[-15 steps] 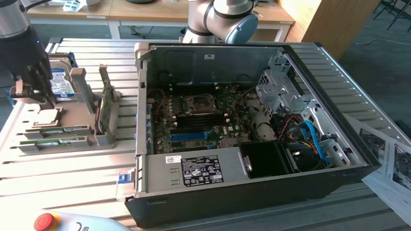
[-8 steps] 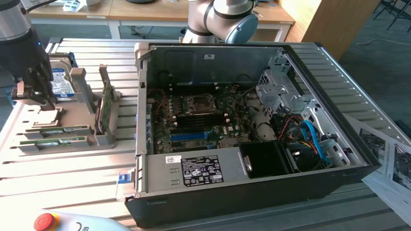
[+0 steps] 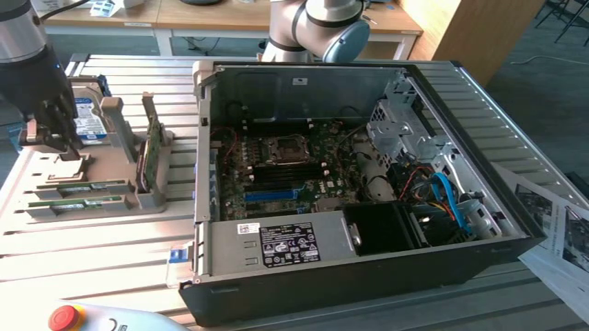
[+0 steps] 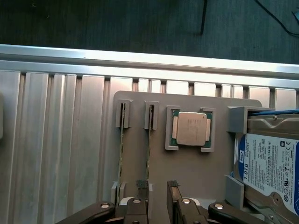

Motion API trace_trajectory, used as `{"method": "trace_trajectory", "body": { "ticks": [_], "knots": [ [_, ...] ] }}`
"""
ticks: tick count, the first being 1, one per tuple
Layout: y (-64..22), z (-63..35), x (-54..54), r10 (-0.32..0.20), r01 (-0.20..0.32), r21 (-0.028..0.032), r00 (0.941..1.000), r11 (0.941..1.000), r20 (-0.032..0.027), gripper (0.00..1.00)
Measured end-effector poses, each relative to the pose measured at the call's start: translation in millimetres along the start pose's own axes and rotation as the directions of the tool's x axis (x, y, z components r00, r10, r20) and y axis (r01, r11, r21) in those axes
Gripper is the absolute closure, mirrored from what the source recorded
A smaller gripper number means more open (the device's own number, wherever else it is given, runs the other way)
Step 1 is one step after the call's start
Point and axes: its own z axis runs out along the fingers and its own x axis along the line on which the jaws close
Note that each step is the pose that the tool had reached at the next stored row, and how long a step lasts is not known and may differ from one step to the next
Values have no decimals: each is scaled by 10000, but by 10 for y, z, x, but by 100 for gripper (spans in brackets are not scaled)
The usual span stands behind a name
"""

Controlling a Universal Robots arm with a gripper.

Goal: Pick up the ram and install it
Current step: 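Pick up the ram and move it above insertion slot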

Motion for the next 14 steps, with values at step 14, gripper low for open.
{"method": "trace_trajectory", "body": {
  "ticks": [14],
  "knots": [
    [-3, 96, 2, 0, 0, -4, 10000, 10000, -1, 70]
  ]
}}
